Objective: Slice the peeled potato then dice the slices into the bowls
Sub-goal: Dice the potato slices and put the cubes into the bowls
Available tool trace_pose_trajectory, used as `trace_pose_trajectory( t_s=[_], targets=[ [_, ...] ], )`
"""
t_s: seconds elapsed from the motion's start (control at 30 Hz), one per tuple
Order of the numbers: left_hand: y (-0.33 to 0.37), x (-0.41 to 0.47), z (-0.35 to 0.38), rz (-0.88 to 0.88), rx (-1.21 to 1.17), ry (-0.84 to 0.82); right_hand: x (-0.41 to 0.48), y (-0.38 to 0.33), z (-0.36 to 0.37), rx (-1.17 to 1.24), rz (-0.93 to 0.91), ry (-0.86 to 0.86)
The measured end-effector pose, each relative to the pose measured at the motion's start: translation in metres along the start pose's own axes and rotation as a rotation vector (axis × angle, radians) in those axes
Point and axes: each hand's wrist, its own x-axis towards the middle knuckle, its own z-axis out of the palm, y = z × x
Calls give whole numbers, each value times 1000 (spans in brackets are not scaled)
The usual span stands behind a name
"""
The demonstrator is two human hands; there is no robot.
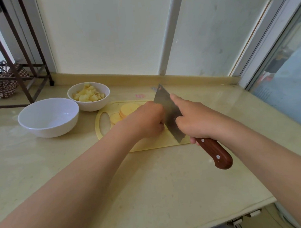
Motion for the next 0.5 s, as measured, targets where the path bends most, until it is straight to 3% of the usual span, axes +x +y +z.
trace_pose_trajectory(
  t_s=[0.2,0.5],
  targets=[
    [3,-1,-2,-17,-4,-1,37,-14,6,23,23,39],
    [0,-5,-7,-11,-18,-13,41,36,-14,421,75,185]
  ],
)
